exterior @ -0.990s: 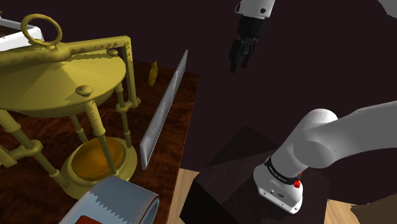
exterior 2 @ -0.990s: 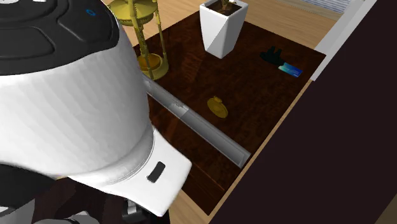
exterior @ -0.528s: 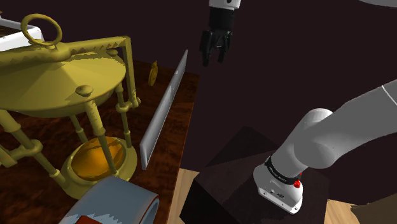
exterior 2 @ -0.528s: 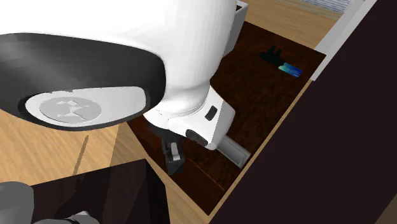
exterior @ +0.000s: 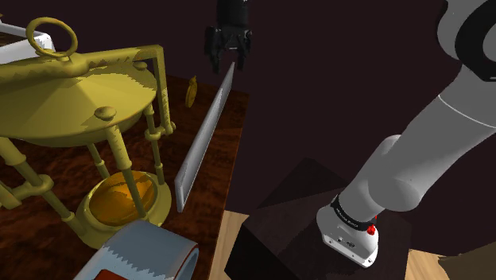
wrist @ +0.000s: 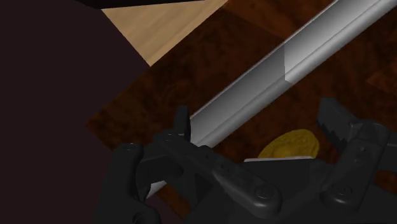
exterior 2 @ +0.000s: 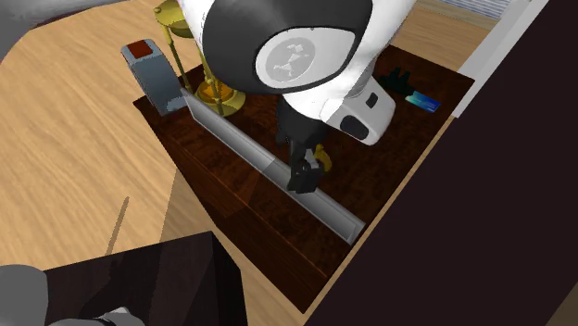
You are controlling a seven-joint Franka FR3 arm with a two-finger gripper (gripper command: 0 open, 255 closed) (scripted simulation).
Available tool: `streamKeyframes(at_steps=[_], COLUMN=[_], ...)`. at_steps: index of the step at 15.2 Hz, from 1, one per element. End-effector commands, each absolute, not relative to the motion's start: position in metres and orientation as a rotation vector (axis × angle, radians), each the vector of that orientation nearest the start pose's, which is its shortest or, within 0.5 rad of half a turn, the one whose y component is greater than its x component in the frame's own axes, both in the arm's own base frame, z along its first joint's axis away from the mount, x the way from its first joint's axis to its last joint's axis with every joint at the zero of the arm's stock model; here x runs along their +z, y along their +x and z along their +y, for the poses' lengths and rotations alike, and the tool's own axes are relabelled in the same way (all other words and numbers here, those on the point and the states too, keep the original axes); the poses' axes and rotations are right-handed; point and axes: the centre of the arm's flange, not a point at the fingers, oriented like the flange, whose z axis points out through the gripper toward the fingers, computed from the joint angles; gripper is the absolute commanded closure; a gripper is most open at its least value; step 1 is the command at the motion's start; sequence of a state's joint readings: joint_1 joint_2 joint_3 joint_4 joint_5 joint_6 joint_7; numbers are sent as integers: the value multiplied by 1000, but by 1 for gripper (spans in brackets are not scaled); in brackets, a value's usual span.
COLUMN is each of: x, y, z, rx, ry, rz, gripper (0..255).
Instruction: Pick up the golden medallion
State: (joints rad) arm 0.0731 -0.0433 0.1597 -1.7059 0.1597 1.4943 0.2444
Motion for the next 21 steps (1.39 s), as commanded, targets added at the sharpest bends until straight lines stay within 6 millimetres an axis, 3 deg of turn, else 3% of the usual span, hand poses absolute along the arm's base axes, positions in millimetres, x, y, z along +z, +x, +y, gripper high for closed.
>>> streamKeyframes(at_steps=[1, 6, 13, 16, 17, 21], x=[579, 578, 541, 538, 538, 538], y=[532, 587, 587, 587, 587, 587], z=[160, 198, 198, 198, 198, 198], rx=[317, 348, 348, 348, 348, 348], ry=[-3014, -3007, -3007, -3007, -3007, -3007], rz=[31, 52, 52, 52, 52, 52], gripper=[0, 0, 0, 0, 255, 255])
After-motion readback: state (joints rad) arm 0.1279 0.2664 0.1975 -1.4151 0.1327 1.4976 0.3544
